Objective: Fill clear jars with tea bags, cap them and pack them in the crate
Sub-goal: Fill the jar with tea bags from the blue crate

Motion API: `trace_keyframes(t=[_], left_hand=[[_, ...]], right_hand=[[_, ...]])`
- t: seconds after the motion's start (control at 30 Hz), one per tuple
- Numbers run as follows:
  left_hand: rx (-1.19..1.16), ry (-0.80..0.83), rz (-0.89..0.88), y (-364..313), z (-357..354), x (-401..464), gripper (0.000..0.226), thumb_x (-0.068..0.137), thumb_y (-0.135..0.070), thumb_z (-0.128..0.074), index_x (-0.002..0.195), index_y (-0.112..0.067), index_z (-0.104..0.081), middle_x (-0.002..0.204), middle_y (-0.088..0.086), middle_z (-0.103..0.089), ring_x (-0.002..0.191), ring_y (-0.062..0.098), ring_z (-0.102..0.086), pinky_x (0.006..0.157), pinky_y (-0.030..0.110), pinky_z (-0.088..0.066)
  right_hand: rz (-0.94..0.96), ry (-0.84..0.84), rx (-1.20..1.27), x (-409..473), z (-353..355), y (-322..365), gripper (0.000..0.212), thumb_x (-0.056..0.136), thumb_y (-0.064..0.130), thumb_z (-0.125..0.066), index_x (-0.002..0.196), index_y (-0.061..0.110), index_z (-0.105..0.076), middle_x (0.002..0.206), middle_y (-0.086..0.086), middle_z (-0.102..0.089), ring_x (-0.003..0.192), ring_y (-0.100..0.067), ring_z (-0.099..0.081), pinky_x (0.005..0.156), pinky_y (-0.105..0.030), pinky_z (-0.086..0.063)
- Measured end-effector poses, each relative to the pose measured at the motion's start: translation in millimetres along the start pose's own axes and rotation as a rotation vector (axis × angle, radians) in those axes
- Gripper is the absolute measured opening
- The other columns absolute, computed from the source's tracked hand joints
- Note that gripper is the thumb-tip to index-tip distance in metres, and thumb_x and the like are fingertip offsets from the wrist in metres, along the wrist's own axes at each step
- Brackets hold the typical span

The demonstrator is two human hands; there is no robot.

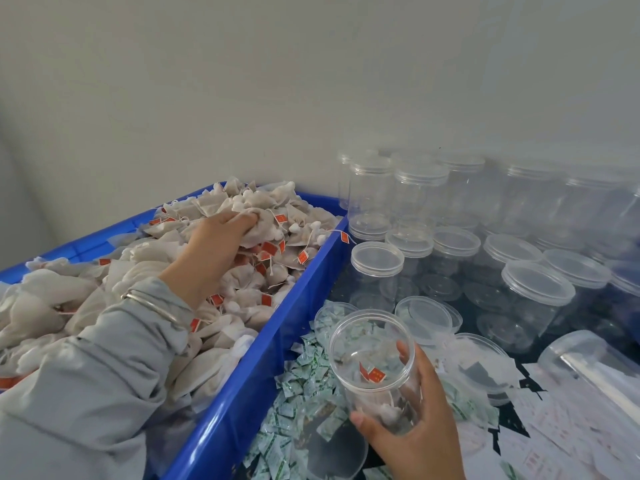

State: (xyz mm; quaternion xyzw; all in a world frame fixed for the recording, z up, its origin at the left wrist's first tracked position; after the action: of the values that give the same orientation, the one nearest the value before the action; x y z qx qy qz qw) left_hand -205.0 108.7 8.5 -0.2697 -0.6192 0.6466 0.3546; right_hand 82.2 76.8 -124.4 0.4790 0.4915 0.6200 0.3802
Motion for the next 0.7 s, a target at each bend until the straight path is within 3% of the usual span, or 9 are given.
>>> trace_keyframes(t=[0.13, 0.3, 0.4, 0.53, 0.6, 0.7], left_hand=[[-0.202, 0.181, 0.039, -6, -19, -15, 0.021, 0.097, -0.02, -0.051, 0.083, -0.012, -0.064, 0.065, 0.0, -0.062, 0.055, 0.01, -0.059, 0.05, 0.021, -0.046], [-0.312, 0.404, 0.061, -11, -40, -35, 0.02, 0.097, -0.02, -0.047, 0.097, -0.005, -0.061, 0.075, 0.006, -0.066, 0.063, 0.014, -0.065, 0.054, 0.023, -0.054], [-0.274, 0.538, 0.032, -14, -55, -51, 0.028, 0.085, -0.029, -0.054, 0.098, -0.006, -0.064, 0.076, 0.006, -0.068, 0.066, 0.013, -0.066, 0.054, 0.022, -0.054], [-0.182, 0.714, -0.01, -16, -73, -75, 0.023, 0.075, -0.033, -0.059, 0.083, -0.019, -0.076, 0.073, -0.001, -0.068, 0.063, 0.006, -0.062, 0.054, 0.016, -0.05], [-0.027, 0.773, -0.095, -16, -79, -85, 0.017, 0.078, -0.039, -0.061, 0.079, -0.03, -0.076, 0.069, -0.007, -0.066, 0.06, 0.005, -0.057, 0.057, 0.016, -0.046], [0.371, 0.661, -0.378, -17, -81, -91, 0.007, 0.08, -0.045, -0.068, 0.076, -0.04, -0.071, 0.073, -0.008, -0.064, 0.063, 0.019, -0.054, 0.061, 0.02, -0.045]], right_hand=[[0.001, -0.007, -0.016, 0, -1, 2, 0.105, 0.048, 0.007, -0.092, 0.133, 0.039, -0.041, 0.123, 0.031, -0.052, 0.112, 0.012, -0.051, 0.102, -0.037, -0.046], [0.012, 0.024, 0.02, -1, -2, 2, 0.108, 0.047, -0.005, -0.089, 0.135, 0.035, -0.042, 0.122, 0.03, -0.053, 0.103, 0.005, -0.061, 0.076, -0.014, -0.053], [0.012, 0.035, 0.045, 0, -3, 2, 0.105, 0.048, -0.011, -0.086, 0.135, 0.03, -0.044, 0.13, 0.02, -0.052, 0.099, 0.005, -0.063, 0.068, -0.01, -0.052], [0.029, 0.036, 0.026, 1, -4, 1, 0.106, 0.049, -0.006, -0.088, 0.135, 0.035, -0.042, 0.132, 0.019, -0.051, 0.105, 0.004, -0.061, 0.078, -0.016, -0.054], [0.03, 0.004, -0.023, 1, -2, 1, 0.103, 0.05, 0.004, -0.091, 0.131, 0.044, -0.04, 0.13, 0.024, -0.05, 0.113, 0.008, -0.053, 0.089, -0.011, -0.047], [0.023, -0.025, -0.053, 0, 0, 2, 0.1, 0.051, 0.008, -0.091, 0.127, 0.049, -0.04, 0.127, 0.027, -0.051, 0.115, 0.012, -0.048, 0.092, -0.005, -0.04]])
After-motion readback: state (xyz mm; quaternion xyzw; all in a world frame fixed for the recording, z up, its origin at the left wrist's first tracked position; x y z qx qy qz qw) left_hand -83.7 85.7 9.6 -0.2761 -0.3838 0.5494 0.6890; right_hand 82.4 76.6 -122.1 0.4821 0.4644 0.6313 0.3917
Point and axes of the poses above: each hand's wrist, its own x-axis towards the middle knuckle, its own z-axis out of the back of the hand, y = z × x, the point moved 5 cm from there along x, towards the middle knuckle
